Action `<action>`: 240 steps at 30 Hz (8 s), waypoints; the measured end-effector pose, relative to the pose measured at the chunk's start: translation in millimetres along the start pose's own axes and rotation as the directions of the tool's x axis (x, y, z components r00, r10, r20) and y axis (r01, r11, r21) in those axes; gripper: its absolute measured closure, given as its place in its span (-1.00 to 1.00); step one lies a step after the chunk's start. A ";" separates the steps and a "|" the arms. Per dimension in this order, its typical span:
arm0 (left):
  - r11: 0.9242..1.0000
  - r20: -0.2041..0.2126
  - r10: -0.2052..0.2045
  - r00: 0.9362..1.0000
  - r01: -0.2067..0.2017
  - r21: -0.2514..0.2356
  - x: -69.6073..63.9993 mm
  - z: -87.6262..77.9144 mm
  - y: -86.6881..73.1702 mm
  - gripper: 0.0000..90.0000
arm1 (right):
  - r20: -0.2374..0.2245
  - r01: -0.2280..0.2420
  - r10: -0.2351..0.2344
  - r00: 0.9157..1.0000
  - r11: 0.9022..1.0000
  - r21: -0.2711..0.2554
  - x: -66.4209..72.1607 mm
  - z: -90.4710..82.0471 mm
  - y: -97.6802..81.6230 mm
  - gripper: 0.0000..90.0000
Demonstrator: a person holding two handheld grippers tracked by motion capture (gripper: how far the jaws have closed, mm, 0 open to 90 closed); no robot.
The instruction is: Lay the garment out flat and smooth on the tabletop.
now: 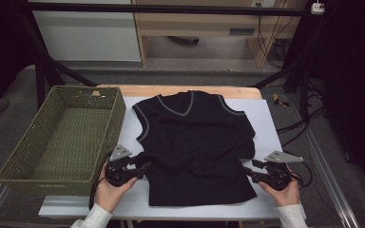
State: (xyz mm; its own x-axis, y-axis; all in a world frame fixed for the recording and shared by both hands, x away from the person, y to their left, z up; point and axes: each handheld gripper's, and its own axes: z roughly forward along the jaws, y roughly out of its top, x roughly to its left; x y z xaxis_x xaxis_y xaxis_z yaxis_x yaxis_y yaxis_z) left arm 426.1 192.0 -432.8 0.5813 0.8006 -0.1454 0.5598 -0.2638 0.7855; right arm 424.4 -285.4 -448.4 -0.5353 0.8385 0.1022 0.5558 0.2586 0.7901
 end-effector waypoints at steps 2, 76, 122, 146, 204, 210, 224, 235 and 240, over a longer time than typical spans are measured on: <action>1.000 0.004 0.010 1.000 -0.010 0.007 -3.4 -7.1 -10.7 -0.09 | 0.005 -0.010 0.010 1.000 1.000 0.005 -1.6 -5.7 -9.4 0.08; 0.982 0.064 0.051 0.997 -0.062 0.181 -47.0 -0.4 -61.7 0.61 | -0.069 0.001 0.011 0.998 0.985 0.175 2.0 4.0 -30.7 0.86; 0.993 0.103 -0.023 0.994 0.011 0.119 -8.8 -57.5 -62.2 0.90 | 0.009 -0.022 0.021 1.000 0.982 0.189 8.5 -35.8 -36.4 0.97; 0.989 -0.083 0.059 0.995 -0.047 0.137 1.1 -15.8 -59.3 -0.09 | 0.020 0.031 -0.032 0.999 0.999 0.041 -9.7 1.2 -21.2 -0.43; 0.965 -0.135 0.201 0.970 -0.172 0.201 -6.8 -51.3 -29.7 0.88 | 0.051 -0.056 0.047 0.998 0.980 0.191 -9.6 -28.4 -23.5 0.92; 0.985 -0.122 0.156 0.980 -0.144 0.097 -8.5 -50.7 -27.7 0.07 | 0.074 -0.030 0.016 0.997 0.980 0.196 2.5 -35.4 -45.0 -0.02; 0.968 -0.127 0.081 0.989 -0.048 0.245 4.8 -9.1 -50.1 0.10 | 0.098 -0.025 0.012 0.995 0.992 0.128 -17.3 1.3 -24.1 -0.16; 0.959 -0.109 0.095 0.990 -0.062 0.278 3.8 -18.6 -52.4 0.94 | 0.050 -0.051 0.042 0.998 0.979 0.197 -12.3 2.7 -25.3 0.84; 0.951 -0.115 0.115 0.987 -0.076 0.298 0.5 -31.6 -58.9 0.94 | 0.060 -0.042 0.031 0.998 0.980 0.194 -14.0 -1.4 -25.5 0.86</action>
State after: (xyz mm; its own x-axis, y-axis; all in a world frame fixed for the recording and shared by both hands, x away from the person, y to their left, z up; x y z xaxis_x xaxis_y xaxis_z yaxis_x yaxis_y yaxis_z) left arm 374.8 224.9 -460.1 0.5697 0.8217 0.0158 0.6649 -0.4721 0.5788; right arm 416.8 -304.4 -469.1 -0.4786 0.8734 0.0902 0.6909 0.3112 0.6526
